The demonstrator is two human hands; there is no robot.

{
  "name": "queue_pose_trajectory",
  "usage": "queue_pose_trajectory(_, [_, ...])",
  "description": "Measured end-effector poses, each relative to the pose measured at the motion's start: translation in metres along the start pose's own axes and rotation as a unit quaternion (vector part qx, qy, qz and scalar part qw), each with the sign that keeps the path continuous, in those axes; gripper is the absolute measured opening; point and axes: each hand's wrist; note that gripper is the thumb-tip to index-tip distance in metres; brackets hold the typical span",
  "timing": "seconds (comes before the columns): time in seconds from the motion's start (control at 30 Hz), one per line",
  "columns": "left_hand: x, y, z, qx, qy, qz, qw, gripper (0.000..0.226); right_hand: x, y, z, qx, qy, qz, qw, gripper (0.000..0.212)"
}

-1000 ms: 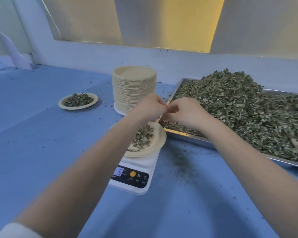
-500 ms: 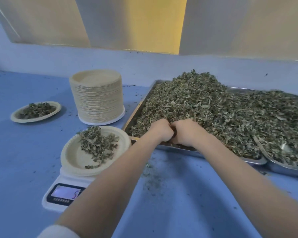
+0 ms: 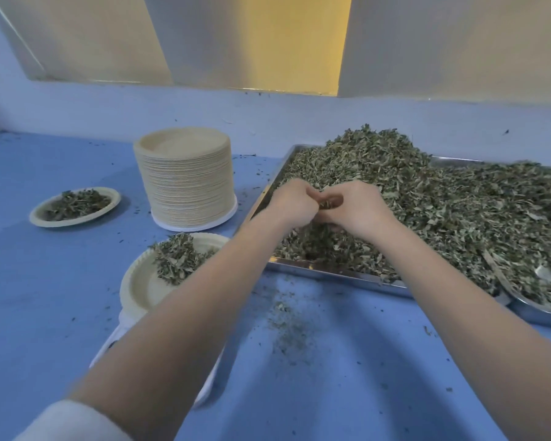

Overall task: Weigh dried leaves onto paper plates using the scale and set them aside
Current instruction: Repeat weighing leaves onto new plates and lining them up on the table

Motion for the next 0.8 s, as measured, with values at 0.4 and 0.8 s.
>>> queue_pose_trajectory(0.4, [-0.036, -0.125, 0.015, 0.124, 0.017, -0.064, 0.99, 0.027, -0.009, 0.028, 0.106, 0.132, -0.088, 0.036, 0.987, 0.013])
queue_pose_trajectory(0.8, [-0.067, -0.17, 0.071, 0.065, -0.069, -0.033, 0.995, 0.019, -0.025, 0.067, 0.145, 0.161, -0.07, 0.137, 0.975, 0.018])
Point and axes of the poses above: each hand's wrist, its own x-axis towards the middle knuckle, its own y-axis out of the palm, z = x × y, and after that the axes turned 11 degrees about -z, right-handed
